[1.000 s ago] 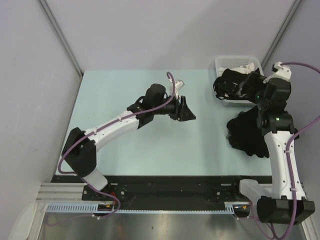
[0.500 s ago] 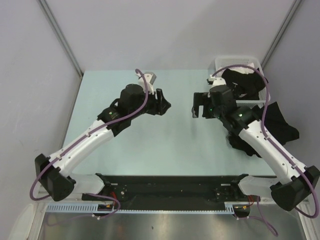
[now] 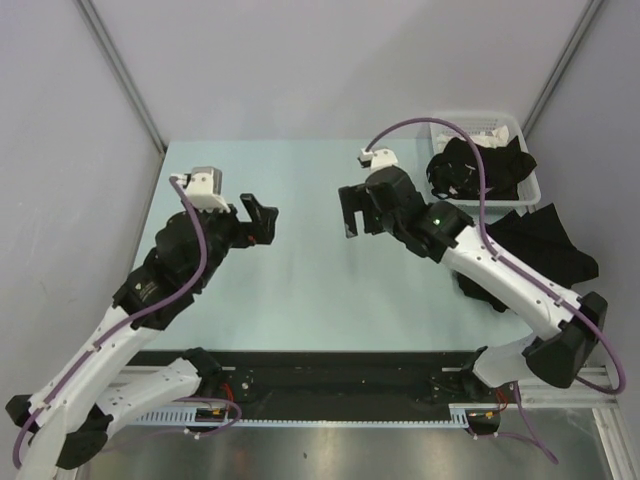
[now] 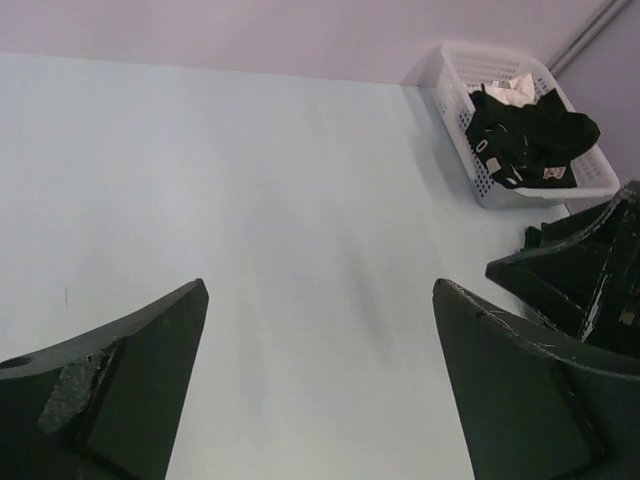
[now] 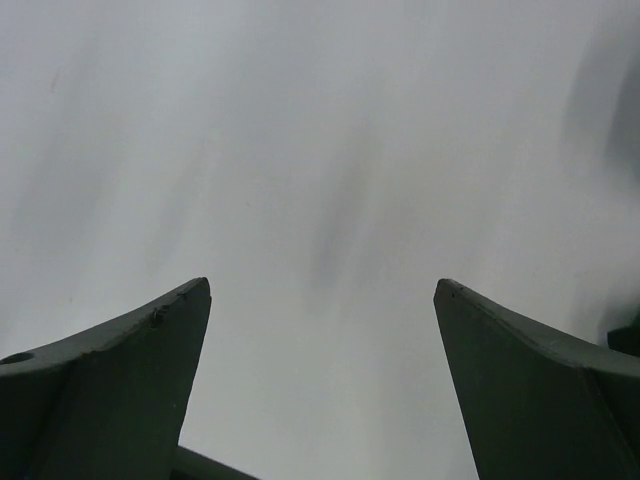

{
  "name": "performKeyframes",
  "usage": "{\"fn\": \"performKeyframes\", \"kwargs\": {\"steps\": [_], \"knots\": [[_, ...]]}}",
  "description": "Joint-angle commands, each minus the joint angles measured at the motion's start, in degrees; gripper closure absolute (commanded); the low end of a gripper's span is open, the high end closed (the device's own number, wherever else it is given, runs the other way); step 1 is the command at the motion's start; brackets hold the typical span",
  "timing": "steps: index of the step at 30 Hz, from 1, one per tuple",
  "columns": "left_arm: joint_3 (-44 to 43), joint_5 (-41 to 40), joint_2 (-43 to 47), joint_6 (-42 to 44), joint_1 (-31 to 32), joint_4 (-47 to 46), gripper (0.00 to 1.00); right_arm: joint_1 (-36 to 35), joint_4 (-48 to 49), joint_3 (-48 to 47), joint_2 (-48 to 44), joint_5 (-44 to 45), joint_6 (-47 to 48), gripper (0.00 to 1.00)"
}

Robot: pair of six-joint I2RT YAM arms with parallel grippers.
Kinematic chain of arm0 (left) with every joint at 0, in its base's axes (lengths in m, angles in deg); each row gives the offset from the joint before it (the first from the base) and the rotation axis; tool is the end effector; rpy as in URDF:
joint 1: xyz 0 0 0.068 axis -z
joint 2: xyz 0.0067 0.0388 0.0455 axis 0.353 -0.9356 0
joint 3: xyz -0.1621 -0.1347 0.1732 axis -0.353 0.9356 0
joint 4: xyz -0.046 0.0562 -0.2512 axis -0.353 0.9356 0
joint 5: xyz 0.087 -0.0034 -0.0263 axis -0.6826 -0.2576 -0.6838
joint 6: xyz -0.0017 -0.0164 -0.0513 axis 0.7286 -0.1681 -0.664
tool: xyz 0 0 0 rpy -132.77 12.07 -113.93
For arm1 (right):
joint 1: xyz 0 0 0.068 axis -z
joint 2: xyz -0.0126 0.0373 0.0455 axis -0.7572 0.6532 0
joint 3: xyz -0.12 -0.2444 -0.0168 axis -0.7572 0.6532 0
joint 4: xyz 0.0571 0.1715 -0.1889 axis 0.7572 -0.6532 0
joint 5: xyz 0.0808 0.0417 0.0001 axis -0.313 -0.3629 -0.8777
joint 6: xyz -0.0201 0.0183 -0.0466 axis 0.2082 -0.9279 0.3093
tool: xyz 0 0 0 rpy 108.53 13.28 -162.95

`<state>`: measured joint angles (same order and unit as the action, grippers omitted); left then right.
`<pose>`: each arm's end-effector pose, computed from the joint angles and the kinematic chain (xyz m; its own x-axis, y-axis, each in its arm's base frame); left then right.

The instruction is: Fold and stack the t-shirts

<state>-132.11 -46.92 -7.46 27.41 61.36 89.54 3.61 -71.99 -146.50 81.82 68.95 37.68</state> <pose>0.1374 -0.1001 0.4131 -0.2647 -0.2388 -0.9343 0.2358 0.9234 -0.3029 0.2149 0.2028 0.3790 -0.5277 -0.1735 -0.8315 -0.3598 0.9324 0.0337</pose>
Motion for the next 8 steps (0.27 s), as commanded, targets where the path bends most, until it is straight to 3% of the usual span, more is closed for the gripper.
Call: {"fn": "performKeyframes", "kwargs": {"steps": [1, 8], "knots": [[2.90, -3.23, 1.00, -1.40, -0.34, 3.76, 0.00, -2.73, 2.69, -7.90, 3.82, 3.95, 3.39, 0.00], [6.94, -5.51, 5.13, -2.02, -0.34, 5.52, 0.00, -5.81, 2.42, -11.42, 6.29, 10.00, 4.46, 0.00]]}}
